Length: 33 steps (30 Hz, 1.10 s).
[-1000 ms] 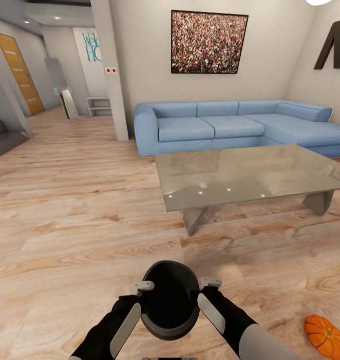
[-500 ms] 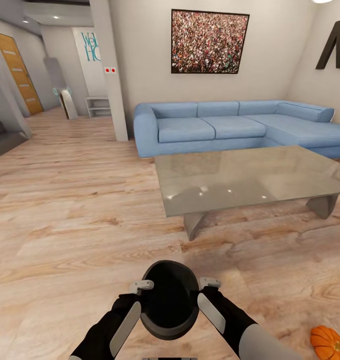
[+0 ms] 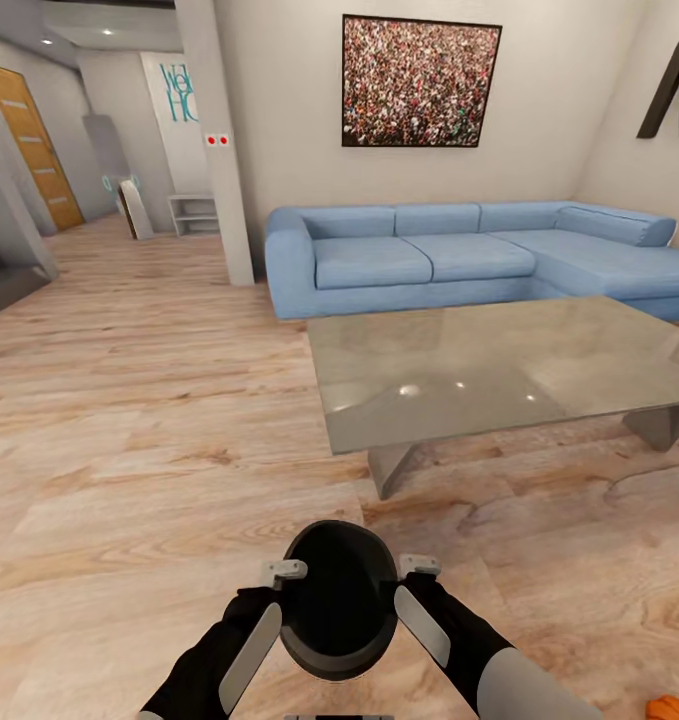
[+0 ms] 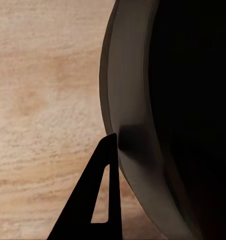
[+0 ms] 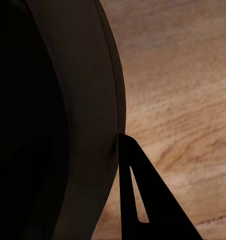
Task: Place each of the two pumpkins and all three candles from the living room inside a cabinet in the living room (use any cabinet), then make sure every cabinet is closed, and position the cauldron so it is next to a table in the living room.
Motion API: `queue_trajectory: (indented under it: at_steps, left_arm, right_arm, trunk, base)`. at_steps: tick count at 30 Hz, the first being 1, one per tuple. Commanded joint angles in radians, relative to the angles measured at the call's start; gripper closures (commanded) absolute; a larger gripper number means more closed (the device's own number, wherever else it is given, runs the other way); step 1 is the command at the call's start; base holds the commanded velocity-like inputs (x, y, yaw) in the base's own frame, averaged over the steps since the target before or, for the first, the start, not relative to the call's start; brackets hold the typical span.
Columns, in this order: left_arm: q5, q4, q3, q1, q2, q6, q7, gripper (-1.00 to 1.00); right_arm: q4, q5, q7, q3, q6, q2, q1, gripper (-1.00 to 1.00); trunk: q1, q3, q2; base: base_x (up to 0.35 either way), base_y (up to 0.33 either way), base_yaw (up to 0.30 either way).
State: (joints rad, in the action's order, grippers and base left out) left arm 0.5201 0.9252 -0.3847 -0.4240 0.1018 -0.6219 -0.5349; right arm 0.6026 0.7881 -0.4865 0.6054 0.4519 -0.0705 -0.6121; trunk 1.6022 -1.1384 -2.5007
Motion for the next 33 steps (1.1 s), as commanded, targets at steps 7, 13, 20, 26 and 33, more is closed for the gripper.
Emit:
queue_trajectory:
  at_steps: [7,13,20,26,33]
  left_arm:
    - [0.038,0.060,-0.004,-0.001,-0.001,0.011,0.009,1.00]
    - [0.038,0.060,-0.004,-0.001,-0.001,0.011,0.009,1.00]
    - [0.038,0.060,-0.004,-0.001,-0.001,0.011,0.009,1.00]
    - [0.038,0.060,-0.004,-0.001,-0.001,0.011,0.009,1.00]
    - [0.038,0.060,-0.004,-0.001,-0.001,0.011,0.009,1.00]
  right_arm:
    - [0.002,-0.009,-0.007,-0.010,0.007,0.004,-0.001,1.00]
    - [0.002,-0.009,-0.007,-0.010,0.008,0.004,-0.001,1.00]
    - [0.002,-0.009,-0.008,-0.010,0.008,0.004,-0.001,1.00]
    - [0.002,-0.009,-0.008,-0.010,0.008,0.004,-0.001,1.00]
    - [0.002,-0.009,-0.008,-0.010,0.008,0.005,-0.001,1.00]
  trunk:
    - [0.000,-0.001,0.000]
    - [0.000,0.000,0.000]
    - [0.000,0.000,0.000]
    - [0.000,0.000,0.000]
    - [0.000,0.000,0.000]
  base:
    - [0.200,0.000,0.000]
    - [0.158,0.000,-0.074]
    - [0.017,0.000,-0.013]
    - [0.042,0.000,0.000]
    - [0.107,0.000,0.000]
